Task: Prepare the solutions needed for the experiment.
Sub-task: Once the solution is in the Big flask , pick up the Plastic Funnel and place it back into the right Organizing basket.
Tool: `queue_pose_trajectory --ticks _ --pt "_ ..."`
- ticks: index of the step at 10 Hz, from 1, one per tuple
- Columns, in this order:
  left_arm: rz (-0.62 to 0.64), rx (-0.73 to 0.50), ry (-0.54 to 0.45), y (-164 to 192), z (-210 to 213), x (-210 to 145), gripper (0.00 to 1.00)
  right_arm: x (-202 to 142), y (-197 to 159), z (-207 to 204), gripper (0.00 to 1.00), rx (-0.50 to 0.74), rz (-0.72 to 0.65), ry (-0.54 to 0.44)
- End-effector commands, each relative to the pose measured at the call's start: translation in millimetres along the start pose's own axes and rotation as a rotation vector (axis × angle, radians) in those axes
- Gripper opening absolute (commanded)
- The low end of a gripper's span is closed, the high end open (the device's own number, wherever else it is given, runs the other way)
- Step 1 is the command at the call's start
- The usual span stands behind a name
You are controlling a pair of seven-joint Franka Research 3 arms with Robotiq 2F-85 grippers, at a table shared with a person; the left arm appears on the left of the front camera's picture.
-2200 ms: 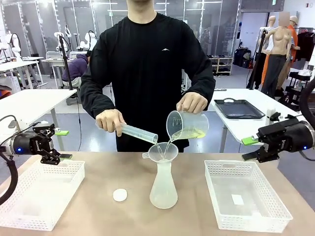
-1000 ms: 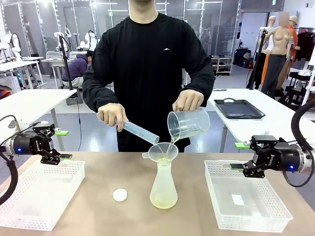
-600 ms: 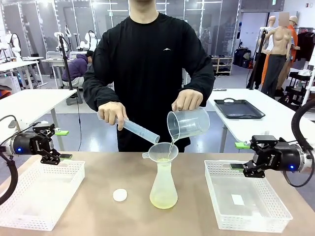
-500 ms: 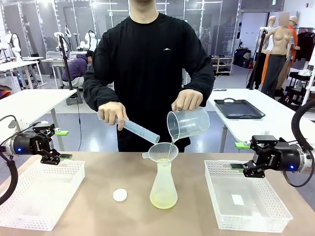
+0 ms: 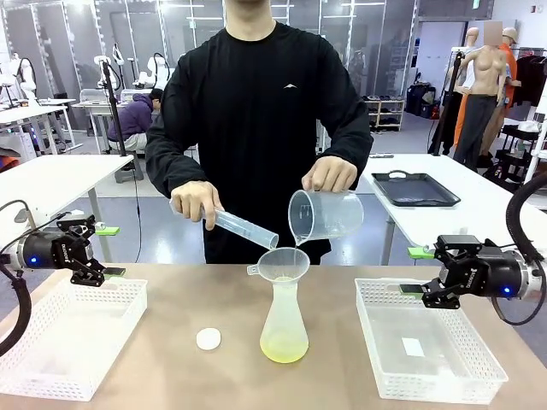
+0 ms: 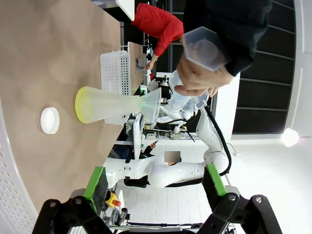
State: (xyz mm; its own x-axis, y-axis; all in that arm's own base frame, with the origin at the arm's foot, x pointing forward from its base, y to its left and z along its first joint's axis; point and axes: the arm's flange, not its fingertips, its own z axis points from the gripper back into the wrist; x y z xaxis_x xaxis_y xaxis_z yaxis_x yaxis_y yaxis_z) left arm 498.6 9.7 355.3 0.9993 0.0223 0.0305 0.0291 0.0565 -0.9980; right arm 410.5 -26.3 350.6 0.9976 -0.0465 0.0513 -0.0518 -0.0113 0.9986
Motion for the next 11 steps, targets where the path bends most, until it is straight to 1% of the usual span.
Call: queue_pose_trajectory --ticks 1,11 --pt "0.007 -0.006 0.011 -2.4 -0.1 -0.2 1.0 -1.5 2.3 -0.3 0.84 -0.002 0.017 0.003" --pt "0.007 -0.006 0.011 -2.4 -0.1 -0.2 1.0 -1.5 2.3 -0.3 0.84 -0.002 0.017 0.003"
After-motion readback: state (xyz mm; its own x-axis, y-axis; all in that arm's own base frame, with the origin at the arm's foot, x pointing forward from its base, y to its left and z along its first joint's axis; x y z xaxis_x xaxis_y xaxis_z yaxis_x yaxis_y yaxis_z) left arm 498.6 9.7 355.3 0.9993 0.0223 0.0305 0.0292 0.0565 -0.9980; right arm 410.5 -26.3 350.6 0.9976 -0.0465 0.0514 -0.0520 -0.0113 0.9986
